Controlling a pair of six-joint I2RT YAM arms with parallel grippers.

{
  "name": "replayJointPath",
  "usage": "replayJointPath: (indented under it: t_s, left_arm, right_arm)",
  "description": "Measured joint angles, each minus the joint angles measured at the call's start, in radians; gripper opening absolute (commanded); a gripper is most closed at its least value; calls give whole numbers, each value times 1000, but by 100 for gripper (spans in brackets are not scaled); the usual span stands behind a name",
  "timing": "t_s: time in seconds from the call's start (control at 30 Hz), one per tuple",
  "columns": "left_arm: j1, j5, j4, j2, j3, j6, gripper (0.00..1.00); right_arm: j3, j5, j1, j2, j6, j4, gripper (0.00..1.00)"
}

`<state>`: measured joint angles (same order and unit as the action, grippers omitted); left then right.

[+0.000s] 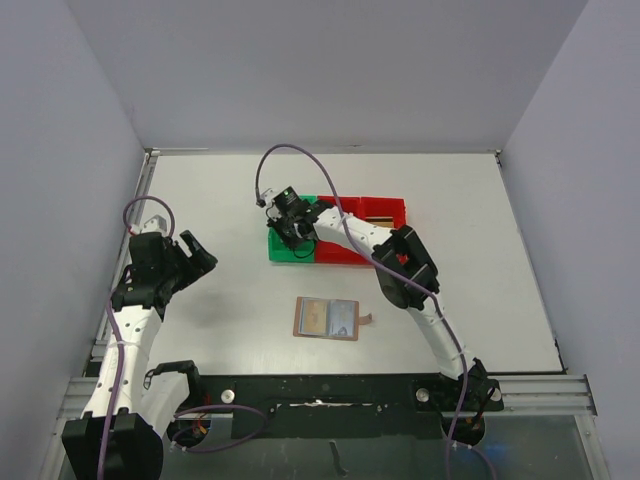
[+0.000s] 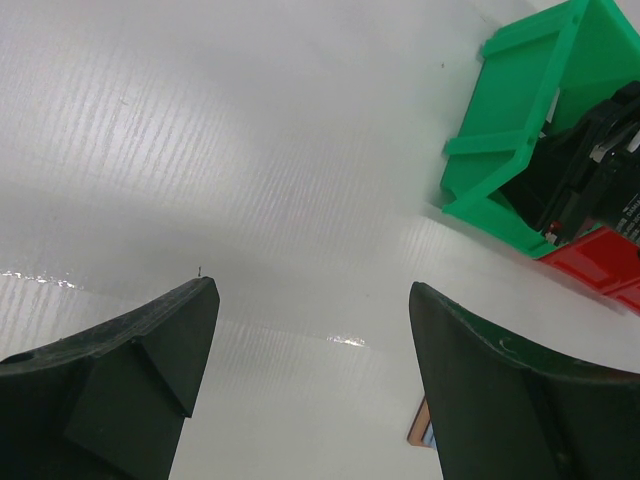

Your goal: Take the credit cards out of the card holder

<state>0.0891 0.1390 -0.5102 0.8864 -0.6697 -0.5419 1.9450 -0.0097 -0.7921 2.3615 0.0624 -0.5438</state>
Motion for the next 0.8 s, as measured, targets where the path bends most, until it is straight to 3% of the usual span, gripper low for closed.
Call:
replayJointPath:
  t_s: [0.43, 0.8]
  left_arm:
    - [7, 15, 9, 14, 7, 0, 76]
    - [11, 27, 16, 21, 9, 0, 76]
  right_arm:
    - [23, -5, 73, 12, 8, 4, 7]
    - [102, 101, 85, 59, 0, -37, 9]
